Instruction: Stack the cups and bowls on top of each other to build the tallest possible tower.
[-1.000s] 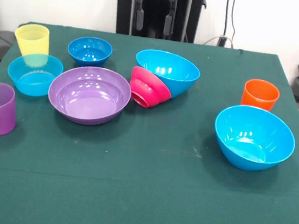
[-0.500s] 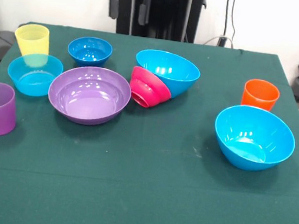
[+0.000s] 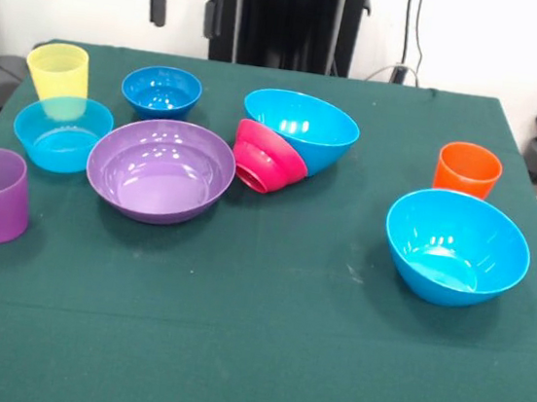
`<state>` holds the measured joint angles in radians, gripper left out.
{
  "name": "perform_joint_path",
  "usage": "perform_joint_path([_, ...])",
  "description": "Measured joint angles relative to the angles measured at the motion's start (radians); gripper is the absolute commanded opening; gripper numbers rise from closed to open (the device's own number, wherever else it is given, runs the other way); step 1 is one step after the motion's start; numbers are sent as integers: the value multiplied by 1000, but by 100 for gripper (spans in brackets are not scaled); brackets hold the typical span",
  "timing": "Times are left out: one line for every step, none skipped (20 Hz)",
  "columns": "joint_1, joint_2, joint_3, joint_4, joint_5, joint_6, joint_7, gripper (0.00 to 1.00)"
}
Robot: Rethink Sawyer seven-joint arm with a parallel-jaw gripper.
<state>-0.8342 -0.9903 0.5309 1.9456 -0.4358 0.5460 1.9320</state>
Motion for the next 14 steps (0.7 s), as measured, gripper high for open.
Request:
perform_joint_path([-5,3,3,0,-7,0,0,100])
perform_joint_path([-13,8,7,0,-16,0,0,100])
perform_joint_path([-34,26,18,-2,-42,0,0,100])
perform_joint_path([-41,33,21,-2,-52,0,0,100])
perform_joint_path([-47,41,25,-3,-62,0,0,100])
perform_joint_path([-53,49,28,-4,-72,0,0,100])
perform_joint_path([-56,53,30,-5,-77,0,0,100])
perform_joint_path([-62,63,33,-6,-90,0,0,100])
perform_joint_path([-67,73,35,-7,-104,0,0,100])
perform_joint_path([-71,83,37,-10,-117,0,0,100])
perform_joint_path([-75,96,38,-14,-129,0,0,100])
perform_joint_path([-79,108,40,-19,-142,0,0,100])
perform_joint_path([-87,135,45,-33,-165,0,0,100])
perform_joint_path([-91,149,47,-41,-174,0,0,100])
